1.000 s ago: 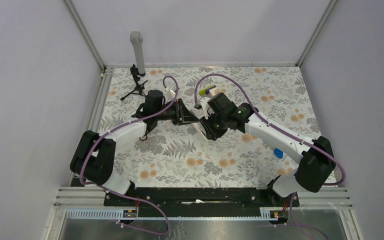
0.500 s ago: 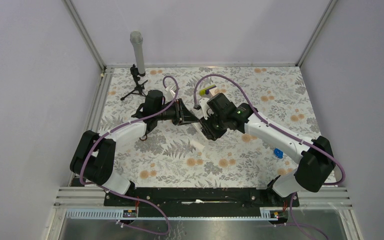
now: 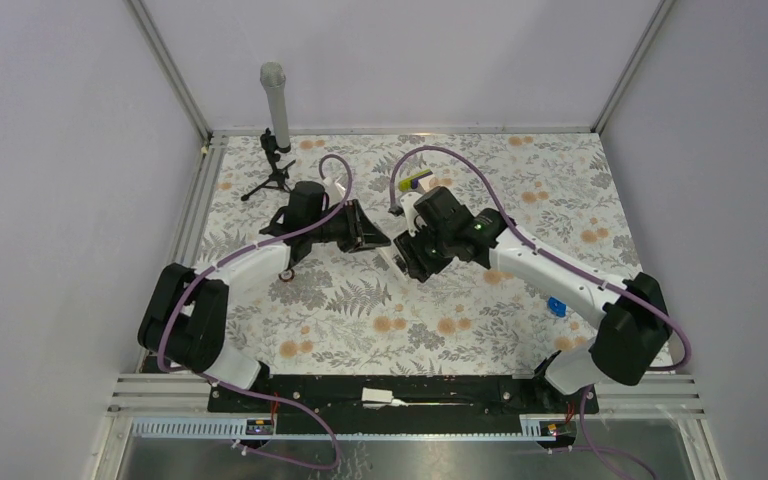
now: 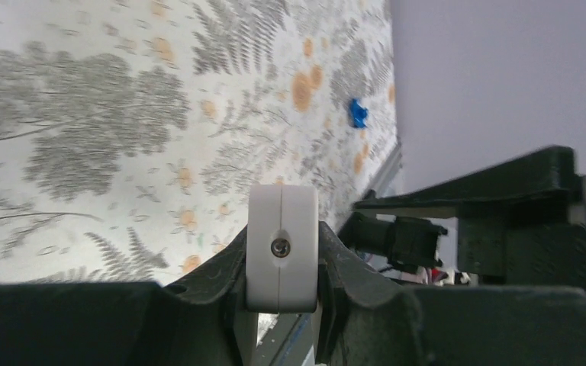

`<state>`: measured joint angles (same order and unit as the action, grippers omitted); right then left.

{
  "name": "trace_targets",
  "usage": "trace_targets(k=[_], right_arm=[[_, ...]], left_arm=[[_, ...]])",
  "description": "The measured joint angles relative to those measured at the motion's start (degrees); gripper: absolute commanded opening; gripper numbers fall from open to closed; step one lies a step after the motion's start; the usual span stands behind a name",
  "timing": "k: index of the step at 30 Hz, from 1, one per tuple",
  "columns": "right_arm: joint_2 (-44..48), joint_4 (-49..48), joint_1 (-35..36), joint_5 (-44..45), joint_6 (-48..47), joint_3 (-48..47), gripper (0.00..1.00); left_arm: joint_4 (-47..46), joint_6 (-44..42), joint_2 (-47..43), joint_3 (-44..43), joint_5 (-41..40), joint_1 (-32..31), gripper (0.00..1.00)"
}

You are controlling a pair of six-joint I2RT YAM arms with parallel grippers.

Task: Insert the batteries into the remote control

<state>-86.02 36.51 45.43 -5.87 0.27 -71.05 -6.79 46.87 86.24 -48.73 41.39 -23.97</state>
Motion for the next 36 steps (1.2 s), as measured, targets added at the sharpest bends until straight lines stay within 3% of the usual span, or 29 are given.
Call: trace_targets(k=[3, 5, 13, 18, 27, 31, 36], right_arm=[[3.3, -4.8, 0.0, 0.4, 2.3, 3.7, 0.81], [6.4, -7.7, 0.0, 0.3, 3.7, 7.1, 0.84], [9.6, -14.4, 1.5, -5.9, 4.4, 14.8, 0.78], [6.6, -17.0, 11.0, -5.4, 2.4, 17.3, 0.91], [-2.0, -22.2, 33.4, 1.8, 0.0, 18.6, 0.96], [-7.0, -23.0, 39.1, 6.8, -0.5, 18.6, 0.92], [-10.8, -23.4, 41.7, 10.8, -0.4, 16.2, 0.75]], left_arm=[[1.5, -0.4, -1.0, 0.7, -3.0, 2.2, 0.0], [1.9, -0.4, -2.7, 2.1, -4.7, 4.4, 0.0], [6.7, -2.7, -11.6, 5.4, -11.7, 9.2, 0.0], [10.7, -3.8, -17.2, 6.2, -15.4, 14.4, 0.0], [17.5, -6.6, -19.9, 6.4, -17.1, 22.5, 0.0], [17.9, -6.9, -20.4, 7.3, -16.6, 25.8, 0.0], [17.9, -7.1, -20.9, 7.6, -15.7, 28.3, 0.0]])
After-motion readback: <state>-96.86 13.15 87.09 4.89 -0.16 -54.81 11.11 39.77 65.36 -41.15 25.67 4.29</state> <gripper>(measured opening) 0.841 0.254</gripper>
